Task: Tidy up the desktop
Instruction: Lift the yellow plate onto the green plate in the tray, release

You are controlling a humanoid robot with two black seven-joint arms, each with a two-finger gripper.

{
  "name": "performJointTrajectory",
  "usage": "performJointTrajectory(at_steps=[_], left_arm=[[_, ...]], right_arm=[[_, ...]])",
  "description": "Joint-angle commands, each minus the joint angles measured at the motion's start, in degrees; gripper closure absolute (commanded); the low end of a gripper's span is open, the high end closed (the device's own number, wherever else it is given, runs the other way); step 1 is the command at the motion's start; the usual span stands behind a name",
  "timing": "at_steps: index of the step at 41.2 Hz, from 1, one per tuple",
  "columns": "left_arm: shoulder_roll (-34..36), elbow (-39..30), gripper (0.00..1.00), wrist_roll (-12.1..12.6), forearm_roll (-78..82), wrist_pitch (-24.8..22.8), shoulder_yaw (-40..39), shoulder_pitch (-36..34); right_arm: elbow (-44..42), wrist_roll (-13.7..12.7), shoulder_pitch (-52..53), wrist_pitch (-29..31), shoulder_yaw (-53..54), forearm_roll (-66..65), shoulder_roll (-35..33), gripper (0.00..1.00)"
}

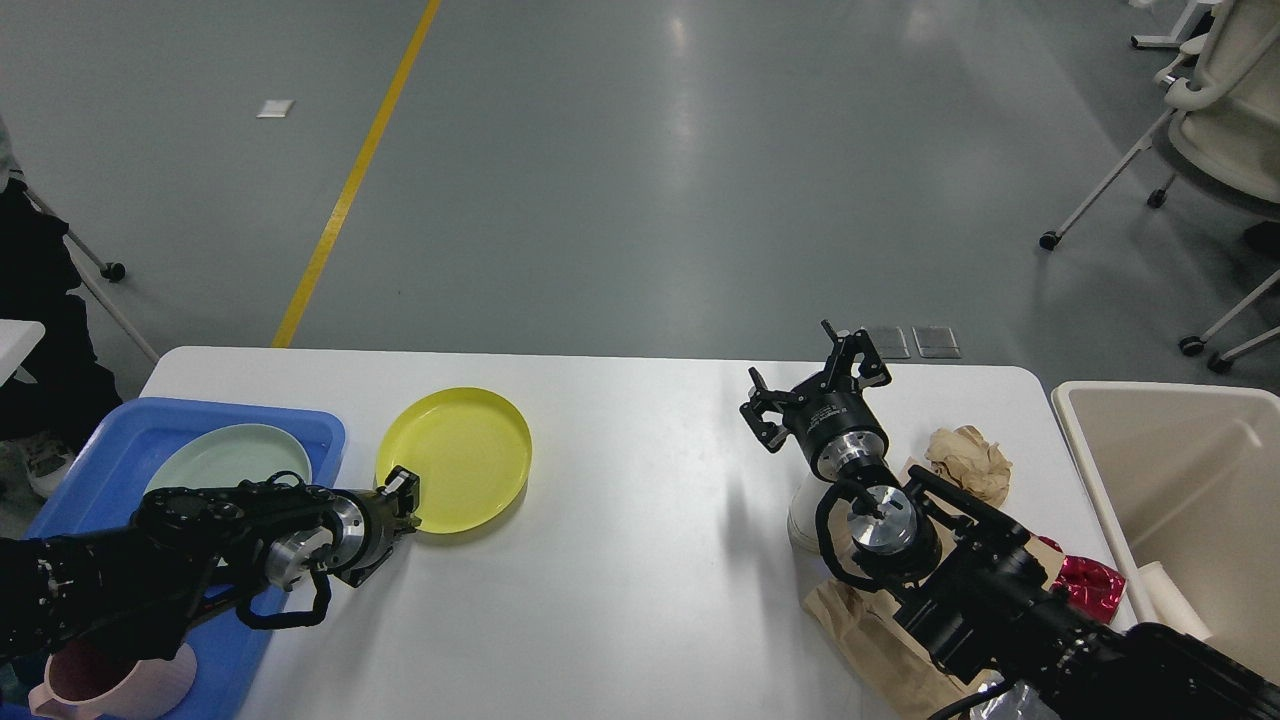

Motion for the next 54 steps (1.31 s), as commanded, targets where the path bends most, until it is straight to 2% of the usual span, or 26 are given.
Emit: performJointTrajectory(at_steps=[1,2,7,8,9,11,13,16,17,23,29,32,36,40,43,47,54], left_arm=[[5.01,-3.39,1.00,2.36,1.48,-7.95,0.92,-2.37],[7.64,-5.23,1.00,2.71,2.61,-12.15,0.92,-4.20],[15.56,-8.23,1.00,4.38,6.22,-26.13,1.01,-9.66],[17.14,-8.23,1.00,5.25,7.27,-29.56,1.01,-10.80],[19.94,-8.15,1.00,7.70,9.63,-36.90,1.10,-13.42],[22.24,-7.88,1.00,10.26,12.28,-44.32,0.92,-16.51],[24.79,-7.79,1.00,11.76,14.83,-51.00,0.74,-19.67],[29.53,-7.62,1.00,12.64,17.64,-58.57,0.66,-24.16],[30.94,-7.53,1.00,12.82,18.44,-59.72,0.66,-25.48],[37.81,-6.92,1.00,13.08,23.97,-59.72,0.92,-32.52],[37.99,-2.79,1.00,12.99,29.07,-59.72,1.01,-31.38],[37.46,-0.51,1.00,12.64,29.43,-59.72,0.83,-26.92],[36.50,0.99,1.00,12.20,29.43,-50.62,0.39,-20.49],[32.11,1.26,1.00,11.94,29.25,-39.72,0.31,-15.13],[29.73,1.61,1.00,11.94,29.17,-33.56,0.31,-11.79],[27.27,1.61,1.00,11.85,28.73,-27.94,0.30,-9.06],[24.45,2.84,1.00,11.85,28.90,-23.53,0.57,-7.13]], right_arm=[[0.00,0.00,0.00,0.00,0.00,0.00,0.00,0.00],[0.00,0.00,0.00,0.00,0.00,0.00,0.00,0.00],[0.00,0.00,0.00,0.00,0.00,0.00,0.00,0.00],[0.00,0.00,0.00,0.00,0.00,0.00,0.00,0.00],[0.00,0.00,0.00,0.00,0.00,0.00,0.00,0.00],[0.00,0.00,0.00,0.00,0.00,0.00,0.00,0.00],[0.00,0.00,0.00,0.00,0.00,0.00,0.00,0.00],[0.00,0.00,0.00,0.00,0.00,0.00,0.00,0.00],[0.00,0.00,0.00,0.00,0.00,0.00,0.00,0.00],[0.00,0.00,0.00,0.00,0.00,0.00,0.00,0.00],[0.00,0.00,0.00,0.00,0.00,0.00,0.00,0.00],[0.00,0.00,0.00,0.00,0.00,0.00,0.00,0.00],[0.00,0.00,0.00,0.00,0.00,0.00,0.00,0.00],[0.00,0.00,0.00,0.00,0.00,0.00,0.00,0.00],[0.00,0.00,0.00,0.00,0.00,0.00,0.00,0.00],[0.00,0.00,0.00,0.00,0.00,0.00,0.00,0.00],[0.00,0.00,0.00,0.00,0.00,0.00,0.00,0.00]])
